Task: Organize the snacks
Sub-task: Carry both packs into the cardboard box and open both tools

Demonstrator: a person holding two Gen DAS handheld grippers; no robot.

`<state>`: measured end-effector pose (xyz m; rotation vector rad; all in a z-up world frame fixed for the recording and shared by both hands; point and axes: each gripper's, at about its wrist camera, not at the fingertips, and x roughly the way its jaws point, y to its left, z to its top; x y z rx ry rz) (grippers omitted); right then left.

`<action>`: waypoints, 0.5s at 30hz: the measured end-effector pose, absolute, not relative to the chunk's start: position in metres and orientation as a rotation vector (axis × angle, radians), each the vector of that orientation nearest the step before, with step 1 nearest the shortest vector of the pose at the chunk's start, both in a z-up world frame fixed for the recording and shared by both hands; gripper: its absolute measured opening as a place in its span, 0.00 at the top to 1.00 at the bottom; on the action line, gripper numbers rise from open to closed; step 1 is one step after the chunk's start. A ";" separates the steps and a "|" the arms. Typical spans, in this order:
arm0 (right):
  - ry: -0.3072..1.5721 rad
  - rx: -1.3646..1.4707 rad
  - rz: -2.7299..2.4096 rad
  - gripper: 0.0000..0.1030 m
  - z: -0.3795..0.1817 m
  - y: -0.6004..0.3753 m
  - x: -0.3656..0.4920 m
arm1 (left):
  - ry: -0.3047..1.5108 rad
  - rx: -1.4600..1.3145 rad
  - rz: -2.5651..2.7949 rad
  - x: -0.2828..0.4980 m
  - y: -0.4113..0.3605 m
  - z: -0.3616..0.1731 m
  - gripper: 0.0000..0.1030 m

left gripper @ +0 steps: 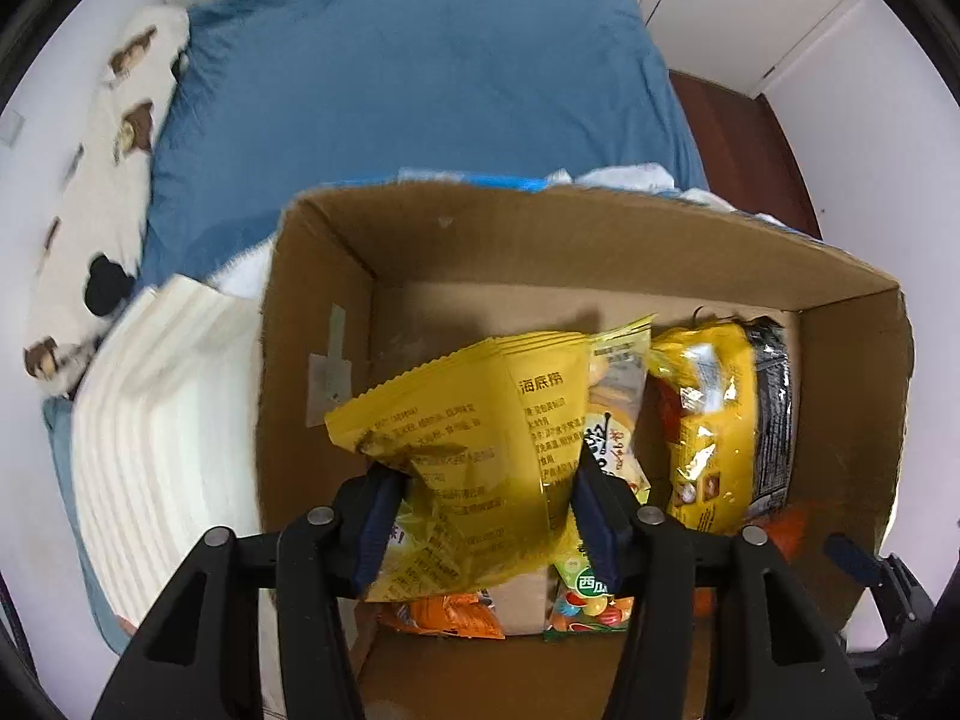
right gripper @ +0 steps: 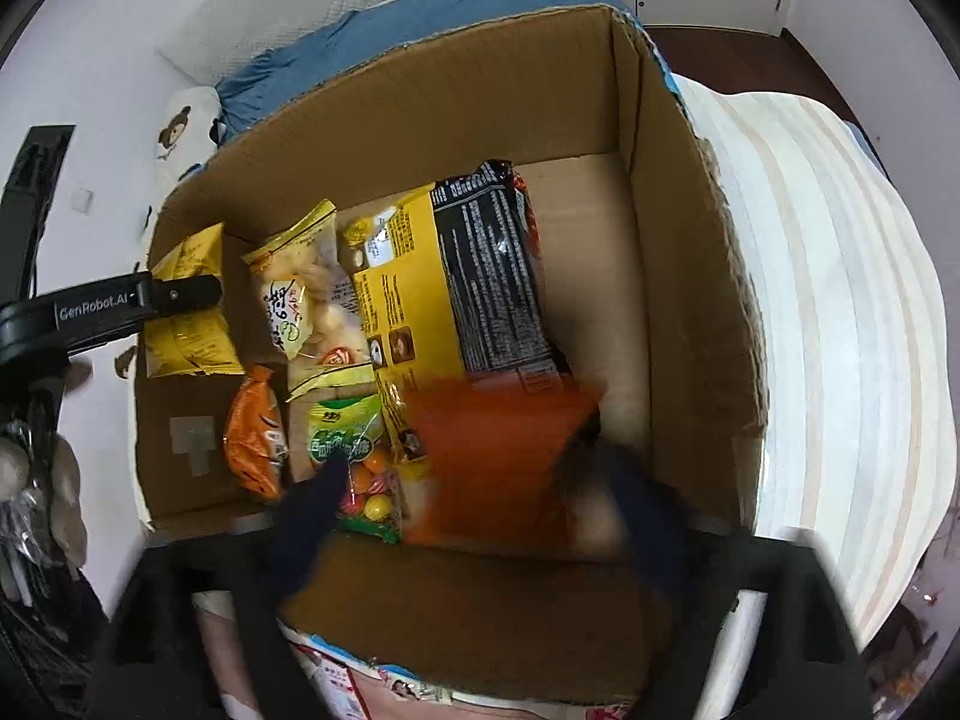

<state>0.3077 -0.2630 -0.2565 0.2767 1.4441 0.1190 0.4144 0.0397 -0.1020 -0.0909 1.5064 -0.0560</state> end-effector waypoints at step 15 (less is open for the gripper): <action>1.442 0.216 0.094 0.03 -0.252 -0.248 0.306 | 1.410 -0.105 -0.057 0.384 0.037 -0.077 0.03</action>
